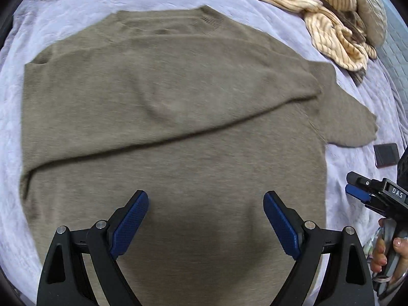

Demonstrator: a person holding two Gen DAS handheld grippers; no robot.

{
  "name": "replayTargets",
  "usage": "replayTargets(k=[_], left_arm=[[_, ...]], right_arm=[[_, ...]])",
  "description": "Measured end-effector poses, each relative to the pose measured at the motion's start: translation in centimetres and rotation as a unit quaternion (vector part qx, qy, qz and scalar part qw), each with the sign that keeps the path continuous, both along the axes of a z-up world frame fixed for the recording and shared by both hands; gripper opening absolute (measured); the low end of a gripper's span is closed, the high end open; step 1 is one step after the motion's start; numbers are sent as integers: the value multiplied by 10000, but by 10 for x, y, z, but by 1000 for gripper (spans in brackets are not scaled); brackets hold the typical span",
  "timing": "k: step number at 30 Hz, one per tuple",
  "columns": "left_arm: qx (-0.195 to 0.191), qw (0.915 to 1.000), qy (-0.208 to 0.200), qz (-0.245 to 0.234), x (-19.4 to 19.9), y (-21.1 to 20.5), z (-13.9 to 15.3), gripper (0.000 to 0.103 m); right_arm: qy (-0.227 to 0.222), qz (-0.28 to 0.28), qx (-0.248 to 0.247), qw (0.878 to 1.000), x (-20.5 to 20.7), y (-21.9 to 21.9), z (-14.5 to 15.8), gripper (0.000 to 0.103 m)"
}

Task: Fold small clothes
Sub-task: 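Fold the held sleeve across the sweater body with the right tool, release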

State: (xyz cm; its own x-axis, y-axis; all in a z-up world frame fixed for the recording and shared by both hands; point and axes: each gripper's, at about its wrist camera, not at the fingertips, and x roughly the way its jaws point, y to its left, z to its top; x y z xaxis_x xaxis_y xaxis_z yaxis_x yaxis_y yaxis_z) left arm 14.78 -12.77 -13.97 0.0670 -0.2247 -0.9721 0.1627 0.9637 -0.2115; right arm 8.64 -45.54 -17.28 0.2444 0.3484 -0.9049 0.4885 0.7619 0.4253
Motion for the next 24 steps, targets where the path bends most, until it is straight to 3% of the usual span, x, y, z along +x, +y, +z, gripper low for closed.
replayTargets(k=[5, 10, 18, 24], left_arm=[[121, 9994, -156, -285, 2, -40, -1, 92], [185, 9982, -386, -427, 12, -77, -1, 92], [309, 9961, -711, -426, 28, -104, 1, 92], [411, 9955, -740, -432, 36, -118, -4, 92]], right_arm=[[-305, -483, 24, 9984, -13, -47, 4, 69], [-798, -1327, 66, 9879, -14, -112, 6, 69], [-1298, -2609, 232, 9563, -3, -197, -14, 69], [-1541, -3156, 720, 9335, 6, -224, -26, 69]])
